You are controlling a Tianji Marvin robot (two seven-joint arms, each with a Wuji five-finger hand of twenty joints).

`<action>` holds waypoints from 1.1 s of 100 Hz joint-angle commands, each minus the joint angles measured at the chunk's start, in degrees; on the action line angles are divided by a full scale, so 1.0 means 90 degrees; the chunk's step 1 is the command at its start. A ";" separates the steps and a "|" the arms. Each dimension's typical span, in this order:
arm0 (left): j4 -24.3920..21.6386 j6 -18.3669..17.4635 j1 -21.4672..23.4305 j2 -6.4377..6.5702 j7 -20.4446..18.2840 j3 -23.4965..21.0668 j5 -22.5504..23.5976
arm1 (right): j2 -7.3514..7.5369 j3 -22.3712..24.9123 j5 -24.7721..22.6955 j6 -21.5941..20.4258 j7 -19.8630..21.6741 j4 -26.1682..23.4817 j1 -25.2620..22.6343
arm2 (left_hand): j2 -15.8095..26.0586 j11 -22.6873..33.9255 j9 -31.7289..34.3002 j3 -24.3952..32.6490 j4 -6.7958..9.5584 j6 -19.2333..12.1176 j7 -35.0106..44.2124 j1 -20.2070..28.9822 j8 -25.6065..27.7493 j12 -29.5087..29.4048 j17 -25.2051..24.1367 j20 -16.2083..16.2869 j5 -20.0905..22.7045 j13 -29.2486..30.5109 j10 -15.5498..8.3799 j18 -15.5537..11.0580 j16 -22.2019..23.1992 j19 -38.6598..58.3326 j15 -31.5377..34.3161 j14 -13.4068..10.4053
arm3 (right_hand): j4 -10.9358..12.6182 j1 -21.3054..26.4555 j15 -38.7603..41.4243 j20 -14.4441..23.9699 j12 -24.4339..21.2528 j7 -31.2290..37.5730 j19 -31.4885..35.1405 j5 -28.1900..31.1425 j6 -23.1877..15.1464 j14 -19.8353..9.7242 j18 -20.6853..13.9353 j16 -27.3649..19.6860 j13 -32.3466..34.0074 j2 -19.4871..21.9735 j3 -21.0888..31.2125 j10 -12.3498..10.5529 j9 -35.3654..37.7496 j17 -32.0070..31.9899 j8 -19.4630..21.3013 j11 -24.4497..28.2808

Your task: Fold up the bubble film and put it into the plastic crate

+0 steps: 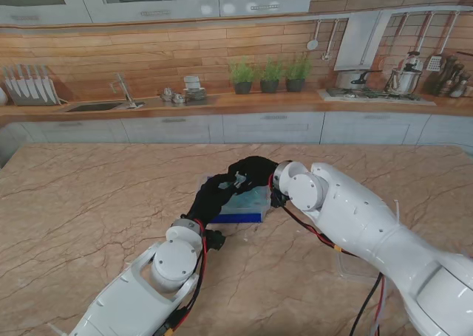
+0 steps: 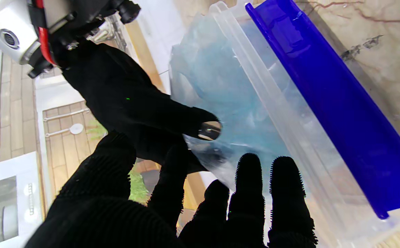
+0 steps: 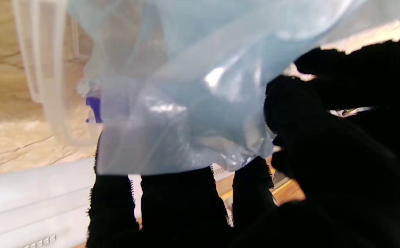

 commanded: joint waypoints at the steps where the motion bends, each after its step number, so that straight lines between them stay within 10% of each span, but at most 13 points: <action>1: 0.0024 0.0052 0.0054 -0.0048 0.0019 -0.0007 -0.0041 | 0.0083 0.0077 -0.0107 0.0043 -0.0107 -0.0124 -0.0084 | 0.0259 -0.0154 -0.0179 -0.0200 0.0187 -0.0107 -0.0227 0.0208 -0.0051 -0.0142 -0.0070 -0.0056 -0.0159 -0.0149 -0.0016 -0.0015 -0.0055 0.0038 -0.0195 0.0281 | 0.0270 -0.0180 -0.0070 -0.0087 -0.0058 -0.0050 -0.0206 0.0086 -0.0119 0.0038 0.0043 -0.0099 -0.0147 -0.0170 0.0104 0.0062 -0.0198 0.0071 0.0154 -0.0104; 31: 0.0017 0.0168 0.0025 -0.0082 0.0024 -0.0025 -0.0208 | 0.0255 0.0516 -0.0511 0.0106 -0.0304 -0.0566 -0.0398 | 0.0283 -0.0102 -0.0121 -0.0279 0.0195 -0.0113 -0.0281 0.0245 -0.0090 -0.0124 -0.0116 -0.0075 -0.0161 -0.0184 -0.0103 -0.0015 -0.0026 0.0018 -0.0178 0.0305 | 0.0193 0.0199 -0.0092 -0.0163 -0.0120 0.0168 -0.0066 0.0065 -0.0111 0.0056 -0.0084 -0.0217 -0.0097 -0.0056 0.0053 0.0100 -0.0250 0.0246 0.0041 -0.0004; 60: -0.0164 0.0075 0.0097 -0.0006 -0.0031 -0.0082 -0.0051 | -0.0049 0.0151 -0.0079 -0.0017 -0.0534 0.0011 -0.0178 | 0.0230 0.0532 -0.0003 -0.0325 0.0193 0.0347 -0.0059 0.0328 -0.0046 0.0245 -0.0102 -0.0075 0.0597 -0.0129 -0.0480 0.0014 0.0054 0.0046 -0.0139 0.0317 | -0.0140 0.1092 0.0508 -0.0290 -0.0059 0.1254 0.0692 0.0704 -0.0336 0.0104 -0.0181 -0.0055 0.0820 0.0243 0.0879 0.0065 0.0820 0.0714 -0.0475 0.0321; 110: 0.0128 -0.1141 -0.0016 0.0303 0.0545 -0.0127 0.2381 | -0.0435 -0.0080 0.0651 -0.0228 -0.0566 0.0694 -0.0040 | 0.0027 0.0896 0.0808 0.0081 0.0209 0.0172 0.0052 0.0212 0.0001 0.0509 -0.0028 -0.0171 0.0851 -0.0029 -0.0131 -0.0228 -0.0002 -0.0135 -0.0212 0.0144 | -0.0236 0.1229 0.0703 -0.0335 0.0033 0.1143 0.1437 0.1161 -0.0386 0.0061 -0.0387 -0.0007 0.1205 0.0600 0.1492 0.0042 0.1253 0.1007 -0.0203 0.0281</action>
